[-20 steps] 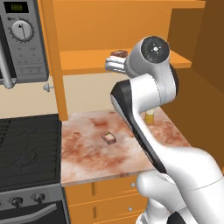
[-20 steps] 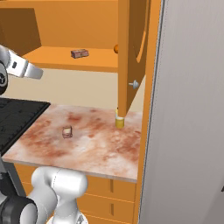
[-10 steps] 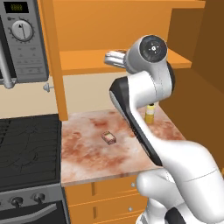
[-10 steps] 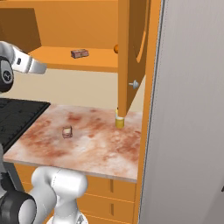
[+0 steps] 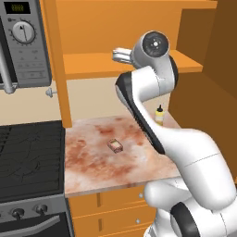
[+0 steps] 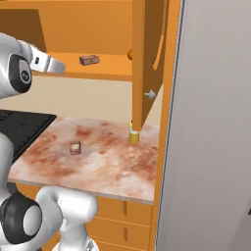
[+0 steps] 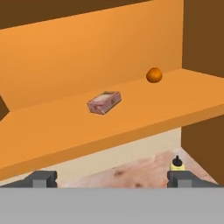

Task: Pick the bar soap and bar soap from the cabinet and place them on the counter.

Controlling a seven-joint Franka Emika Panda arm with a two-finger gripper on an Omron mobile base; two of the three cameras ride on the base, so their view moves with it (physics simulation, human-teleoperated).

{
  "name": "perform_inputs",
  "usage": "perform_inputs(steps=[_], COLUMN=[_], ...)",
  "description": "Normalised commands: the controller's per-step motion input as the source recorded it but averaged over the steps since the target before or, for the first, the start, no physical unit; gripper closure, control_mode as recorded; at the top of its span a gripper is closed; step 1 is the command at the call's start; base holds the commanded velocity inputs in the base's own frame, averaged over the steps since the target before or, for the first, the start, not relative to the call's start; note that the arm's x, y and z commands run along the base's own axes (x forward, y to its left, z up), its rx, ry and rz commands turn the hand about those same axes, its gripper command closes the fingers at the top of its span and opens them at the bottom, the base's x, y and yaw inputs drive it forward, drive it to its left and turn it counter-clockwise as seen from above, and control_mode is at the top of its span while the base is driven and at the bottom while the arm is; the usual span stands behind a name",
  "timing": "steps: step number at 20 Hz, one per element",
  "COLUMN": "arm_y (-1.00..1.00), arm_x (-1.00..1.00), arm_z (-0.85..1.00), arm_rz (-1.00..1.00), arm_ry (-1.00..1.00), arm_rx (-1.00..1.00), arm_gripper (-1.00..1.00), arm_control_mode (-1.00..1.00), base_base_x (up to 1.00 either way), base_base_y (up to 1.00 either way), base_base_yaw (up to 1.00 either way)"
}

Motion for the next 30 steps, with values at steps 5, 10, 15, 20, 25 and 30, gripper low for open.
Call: perform_inputs(steps=[5,10,15,20,25,30], arm_y=[-0.25,-0.22,-0.1,0.11,0.03,0.02], arm_x=[0.64,0.66,0.6,0.58,0.5,0.09], arm_z=[0.0,0.0,0.0,0.02,0.02,0.0], arm_rz=[0.0,0.0,0.01,-0.02,0.0,0.0], arm_ry=[0.01,0.04,0.13,0.25,0.13,-0.14], arm_rx=[-0.01,-0.01,-0.02,-0.07,-0.07,0.0], arm_gripper=[-1.0,-1.0,-1.0,-1.0,-1.0,-1.0], arm_control_mode=[-1.0,-1.0,-1.0,-1.0,-1.0,-1.0], base_base_x=[0.0,0.0,0.0,0.0,0.0,0.0], base_base_y=[0.0,0.0,0.0,0.0,0.0,0.0], base_base_yaw=[0.0,0.0,0.0,0.0,0.0,0.0])
